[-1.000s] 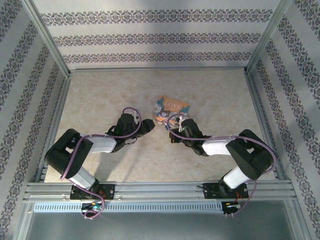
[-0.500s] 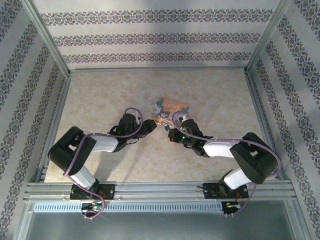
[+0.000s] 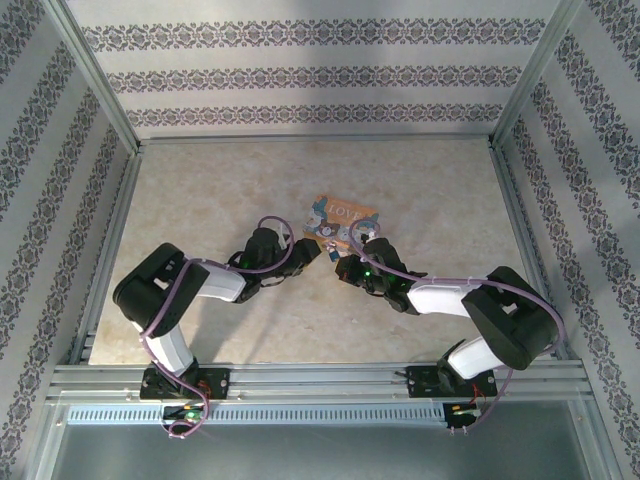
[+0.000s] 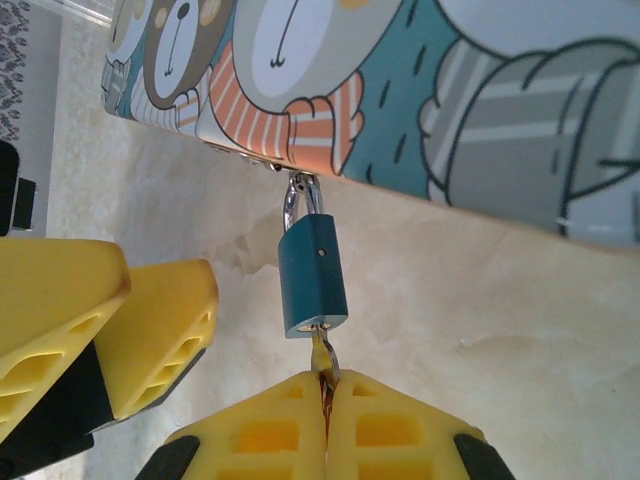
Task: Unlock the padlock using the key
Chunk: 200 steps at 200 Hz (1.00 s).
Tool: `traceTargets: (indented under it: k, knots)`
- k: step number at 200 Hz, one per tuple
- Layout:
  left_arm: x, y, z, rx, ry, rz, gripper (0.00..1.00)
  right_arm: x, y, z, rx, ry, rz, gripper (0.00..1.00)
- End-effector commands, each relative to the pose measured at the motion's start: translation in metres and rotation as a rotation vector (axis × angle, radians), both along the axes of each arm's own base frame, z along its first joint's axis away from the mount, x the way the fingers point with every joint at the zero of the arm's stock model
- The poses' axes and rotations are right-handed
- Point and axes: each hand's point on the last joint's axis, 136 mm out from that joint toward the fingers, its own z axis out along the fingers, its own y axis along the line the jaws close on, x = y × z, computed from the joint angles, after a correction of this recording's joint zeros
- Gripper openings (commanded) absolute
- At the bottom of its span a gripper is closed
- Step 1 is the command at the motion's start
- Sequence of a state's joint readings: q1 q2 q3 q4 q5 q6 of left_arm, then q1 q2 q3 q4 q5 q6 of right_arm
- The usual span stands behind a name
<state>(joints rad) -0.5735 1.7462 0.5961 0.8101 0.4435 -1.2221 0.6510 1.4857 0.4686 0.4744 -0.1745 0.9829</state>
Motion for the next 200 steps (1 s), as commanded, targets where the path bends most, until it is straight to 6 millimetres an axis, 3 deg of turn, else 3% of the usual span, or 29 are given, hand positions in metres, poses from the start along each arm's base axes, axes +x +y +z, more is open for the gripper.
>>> traceTargets:
  k: [1,122,200]
  knots:
    - [0.006,-0.015,0.019,-0.081,-0.043,-0.017,0.43,0.004,0.011,0.020,0.053,-0.024,0.014,0.00]
    - [0.005,-0.037,0.003,-0.139,-0.003,-0.045,0.40,0.008,0.014,0.033,0.085,-0.044,0.006,0.00]
    - [0.009,-0.047,0.001,-0.164,0.005,-0.052,0.32,0.007,0.015,0.032,0.090,-0.036,0.004,0.00]
